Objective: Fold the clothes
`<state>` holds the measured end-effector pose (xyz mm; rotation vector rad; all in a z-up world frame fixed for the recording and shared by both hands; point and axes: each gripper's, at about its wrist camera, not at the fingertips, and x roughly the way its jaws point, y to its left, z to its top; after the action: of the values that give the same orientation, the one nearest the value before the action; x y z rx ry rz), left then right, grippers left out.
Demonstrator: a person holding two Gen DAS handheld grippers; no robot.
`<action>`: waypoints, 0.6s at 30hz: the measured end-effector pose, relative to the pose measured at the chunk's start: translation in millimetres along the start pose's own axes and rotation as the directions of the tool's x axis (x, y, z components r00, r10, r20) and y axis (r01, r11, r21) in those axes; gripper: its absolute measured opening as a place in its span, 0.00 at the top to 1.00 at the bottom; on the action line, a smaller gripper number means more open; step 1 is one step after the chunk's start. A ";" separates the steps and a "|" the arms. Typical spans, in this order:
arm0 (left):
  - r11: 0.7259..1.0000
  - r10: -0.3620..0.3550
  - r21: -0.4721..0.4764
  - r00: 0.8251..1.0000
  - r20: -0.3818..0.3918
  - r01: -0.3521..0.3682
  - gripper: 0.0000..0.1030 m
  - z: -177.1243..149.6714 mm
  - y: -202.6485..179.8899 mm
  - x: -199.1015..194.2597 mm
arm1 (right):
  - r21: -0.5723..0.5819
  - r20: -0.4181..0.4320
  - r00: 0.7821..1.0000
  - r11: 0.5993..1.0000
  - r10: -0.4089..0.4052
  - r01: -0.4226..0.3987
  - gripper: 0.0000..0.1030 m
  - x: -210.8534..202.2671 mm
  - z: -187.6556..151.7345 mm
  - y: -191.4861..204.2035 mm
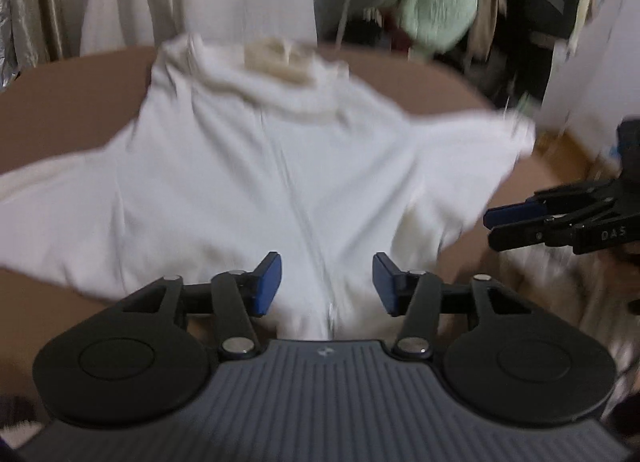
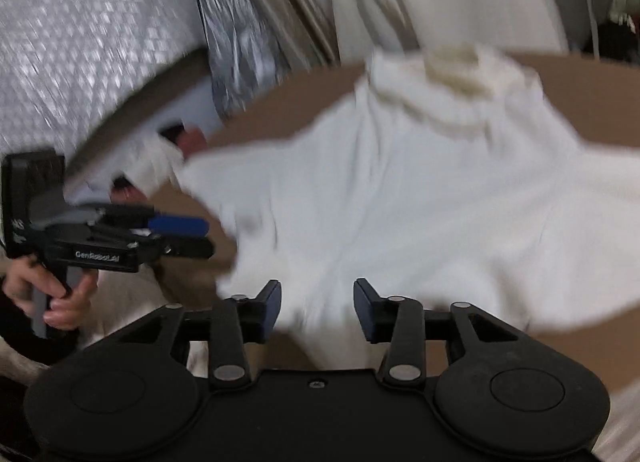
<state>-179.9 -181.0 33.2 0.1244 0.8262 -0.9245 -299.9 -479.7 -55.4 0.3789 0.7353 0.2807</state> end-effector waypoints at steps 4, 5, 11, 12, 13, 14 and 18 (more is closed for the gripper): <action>0.997 0.019 -0.081 0.999 0.033 -0.016 0.45 44.9 33.6 29.6 | -0.156 0.062 0.990 0.979 -0.125 0.133 0.51 6.9 52.0 -17.7; 0.996 0.040 -0.086 0.999 0.034 -0.037 0.45 57.0 43.3 41.1 | -0.200 0.077 0.983 0.963 -0.167 0.180 0.51 13.0 66.0 -23.0; 0.979 0.173 -0.123 0.983 0.068 -0.164 0.45 132.4 87.1 136.3 | -0.296 0.120 0.960 0.914 -0.252 0.277 0.28 80.0 149.6 -76.5; 0.973 0.206 -0.125 0.976 0.076 -0.196 0.45 142.1 92.8 151.2 | -0.289 0.120 0.956 0.912 -0.266 0.290 0.26 94.8 162.7 -88.5; 0.965 0.241 -0.127 0.967 0.087 -0.229 0.45 150.6 98.3 164.0 | -0.267 0.113 0.952 0.914 -0.286 0.306 0.26 110.5 174.1 -102.2; 0.959 0.263 -0.132 0.960 0.096 -0.250 0.45 155.5 102.9 172.9 | -0.252 0.101 0.949 0.915 -0.300 0.316 0.26 128.2 183.0 -114.1; 0.948 0.278 -0.198 0.951 0.132 -0.250 0.45 153.5 129.8 202.5 | -0.304 0.081 0.916 0.865 -0.393 0.399 0.26 198.3 207.9 -148.4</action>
<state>71.9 -300.1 -29.0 0.0041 0.7208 -0.5947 2.5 -586.9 -96.0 -0.0800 0.7206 0.0014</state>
